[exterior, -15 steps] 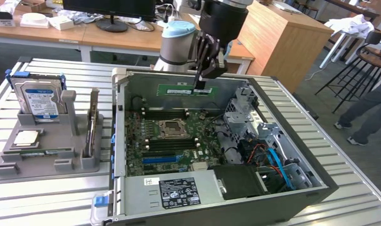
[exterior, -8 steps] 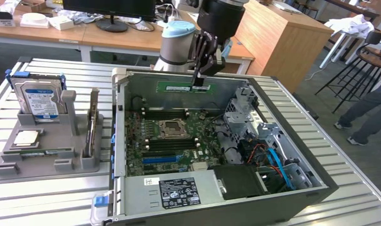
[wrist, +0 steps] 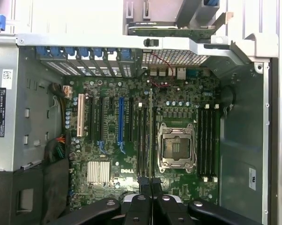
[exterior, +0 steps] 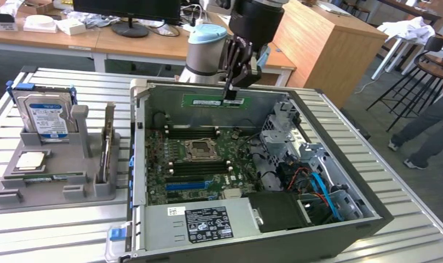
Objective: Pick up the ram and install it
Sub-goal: 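Pick up the ram and move it above insertion slot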
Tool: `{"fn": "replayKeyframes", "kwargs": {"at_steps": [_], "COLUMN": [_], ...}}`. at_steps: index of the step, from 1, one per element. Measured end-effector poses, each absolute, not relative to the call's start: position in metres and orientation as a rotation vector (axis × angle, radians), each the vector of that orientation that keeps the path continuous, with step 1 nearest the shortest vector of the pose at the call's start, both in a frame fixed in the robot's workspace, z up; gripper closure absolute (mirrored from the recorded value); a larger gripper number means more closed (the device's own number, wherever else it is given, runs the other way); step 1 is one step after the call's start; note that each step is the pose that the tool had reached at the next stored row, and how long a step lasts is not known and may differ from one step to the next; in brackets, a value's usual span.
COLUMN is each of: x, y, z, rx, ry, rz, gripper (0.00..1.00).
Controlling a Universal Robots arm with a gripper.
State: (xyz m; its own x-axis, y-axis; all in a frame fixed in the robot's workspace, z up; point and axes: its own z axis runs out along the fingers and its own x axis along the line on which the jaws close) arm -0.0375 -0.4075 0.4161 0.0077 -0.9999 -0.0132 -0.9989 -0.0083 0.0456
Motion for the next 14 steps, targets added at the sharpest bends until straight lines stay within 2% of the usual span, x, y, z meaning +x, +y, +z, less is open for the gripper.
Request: {"fn": "replayKeyframes", "kwargs": {"at_steps": [14], "x": [-0.038], "y": [-0.408], "z": [0.394], "rx": [2.214], "ry": [-2.196], "rz": [-0.064], "gripper": [0.88]}}
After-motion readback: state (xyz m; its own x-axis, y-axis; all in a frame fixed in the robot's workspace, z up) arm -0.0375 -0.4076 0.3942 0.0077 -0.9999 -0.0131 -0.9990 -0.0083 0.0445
